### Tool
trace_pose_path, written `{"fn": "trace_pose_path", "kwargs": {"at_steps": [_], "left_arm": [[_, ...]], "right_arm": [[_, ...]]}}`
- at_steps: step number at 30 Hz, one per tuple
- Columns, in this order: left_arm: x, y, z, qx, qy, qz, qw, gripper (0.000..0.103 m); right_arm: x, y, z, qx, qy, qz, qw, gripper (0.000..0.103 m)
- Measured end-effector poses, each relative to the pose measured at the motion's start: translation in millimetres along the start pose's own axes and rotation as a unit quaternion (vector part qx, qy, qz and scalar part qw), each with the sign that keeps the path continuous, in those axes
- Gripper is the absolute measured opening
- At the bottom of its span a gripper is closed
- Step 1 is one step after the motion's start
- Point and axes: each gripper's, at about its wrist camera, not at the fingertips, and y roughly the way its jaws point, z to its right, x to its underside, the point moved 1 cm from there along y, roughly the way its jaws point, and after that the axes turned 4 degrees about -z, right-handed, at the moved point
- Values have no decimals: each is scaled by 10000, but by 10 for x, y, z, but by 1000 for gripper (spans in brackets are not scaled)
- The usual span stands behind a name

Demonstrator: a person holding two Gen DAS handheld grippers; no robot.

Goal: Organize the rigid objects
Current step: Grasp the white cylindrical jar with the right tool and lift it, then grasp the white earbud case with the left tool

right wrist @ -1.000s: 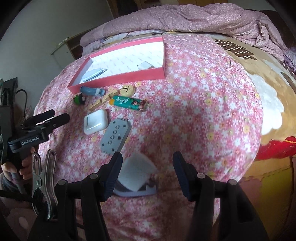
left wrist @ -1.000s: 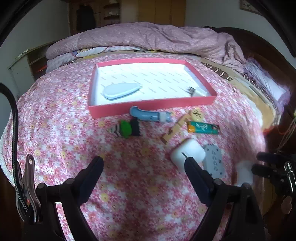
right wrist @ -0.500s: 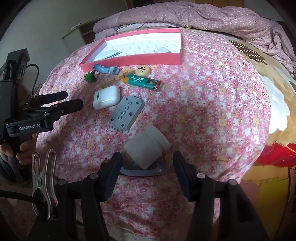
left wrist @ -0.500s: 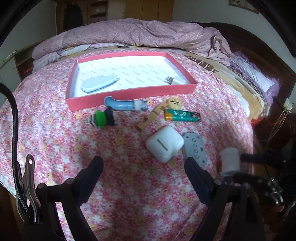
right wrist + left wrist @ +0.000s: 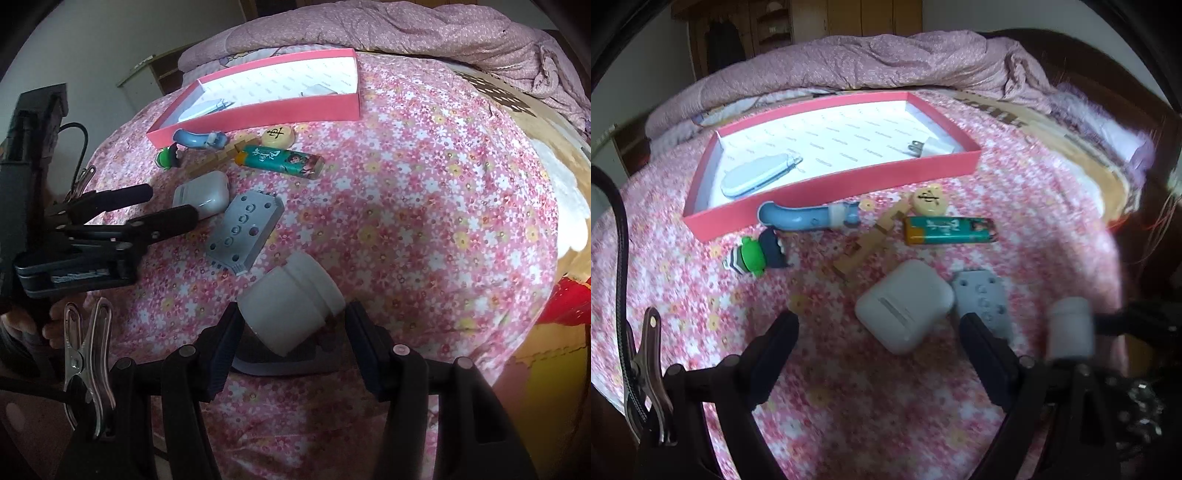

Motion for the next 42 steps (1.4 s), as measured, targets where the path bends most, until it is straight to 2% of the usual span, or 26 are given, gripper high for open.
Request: {"fn": "trace_pose_path", "kwargs": {"at_steps": [6,9,11,15,18,23,29,36,38,42], "left_arm": [[-48,165,45,-112,85,20,9999,92],[-63,243,78,-204,80,-64,9997,87],[-71,236,83,-179,71,-1,9998,82],[-43,185,94,-124,175,27,9998,60],[15,134,63,-80,220,-18,9997,52],[98,97,-13,34,140,-18,9999,52],[121,90,19,-40,161,45,9999,54],[110,48,-54,113,21,44,9999,49],[111,6,-90,180,-52,62,9998,49],[87,-108,-197,235,-239,154,9993,48]], "right_arm": [[-19,25,-6,10,-54,57,10000,58],[-18,36,-9,33,-54,90,9999,58],[-21,48,-11,44,-63,118,9999,58],[-23,60,-17,72,-87,192,9998,57],[-28,64,-25,114,-133,235,9996,53],[-52,84,-38,154,-127,283,9994,53],[-46,90,-53,233,-165,316,9991,53],[-40,66,-26,176,-103,361,9991,52],[-53,55,-11,138,-69,373,9992,46],[-94,54,8,85,19,400,9992,46]]}}
